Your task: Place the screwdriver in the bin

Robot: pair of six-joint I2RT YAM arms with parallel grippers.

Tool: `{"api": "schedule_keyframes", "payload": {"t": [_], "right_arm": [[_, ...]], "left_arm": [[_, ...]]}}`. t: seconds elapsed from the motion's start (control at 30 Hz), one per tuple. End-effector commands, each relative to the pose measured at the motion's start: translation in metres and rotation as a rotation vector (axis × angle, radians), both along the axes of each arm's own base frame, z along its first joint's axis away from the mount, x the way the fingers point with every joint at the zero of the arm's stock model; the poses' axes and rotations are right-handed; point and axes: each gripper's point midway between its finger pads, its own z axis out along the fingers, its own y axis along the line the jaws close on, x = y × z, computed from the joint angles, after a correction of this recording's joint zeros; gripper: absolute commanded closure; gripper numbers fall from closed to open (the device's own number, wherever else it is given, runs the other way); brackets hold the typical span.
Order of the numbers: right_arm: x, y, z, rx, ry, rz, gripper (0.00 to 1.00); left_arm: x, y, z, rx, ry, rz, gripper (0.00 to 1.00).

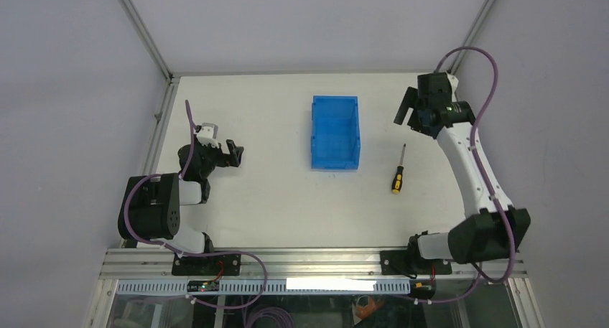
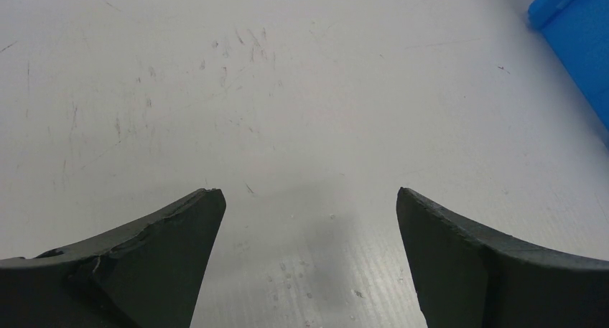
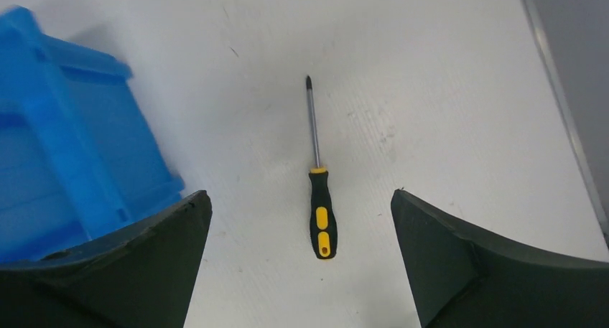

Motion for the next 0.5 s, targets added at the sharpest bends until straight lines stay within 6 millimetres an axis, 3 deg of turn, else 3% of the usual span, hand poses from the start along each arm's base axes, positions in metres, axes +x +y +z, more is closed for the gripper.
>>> {"api": "schedule_keyframes", "payload": {"t": [0.0, 0.1, 0.2, 0.37, 0.47], "right_arm": [[-0.016, -0.001, -0.084, 0.111, 0.306, 0.027, 0.03], [-0.020, 0.006, -0.137, 0.217, 0.407, 0.052, 0.09], [-0.022, 0.013, -0.176, 0.267, 0.475, 0.080, 0.20], [-0.030, 0.018, -0.220, 0.289, 0.580, 0.103, 0.32], [-0.032, 0.014, -0.234, 0.272, 0.606, 0.100, 0.42]], "left_arm": [[0.009, -0.003, 0.019, 0.007, -0.074, -0.011, 0.01], [0.009, -0.002, 0.019, 0.007, -0.073, -0.010, 0.01], [0.009, -0.002, 0.019, 0.007, -0.075, -0.010, 0.01], [0.009, -0.002, 0.019, 0.007, -0.074, -0.010, 0.01], [0.009, -0.003, 0.020, 0.007, -0.075, -0.011, 0.01]]}}
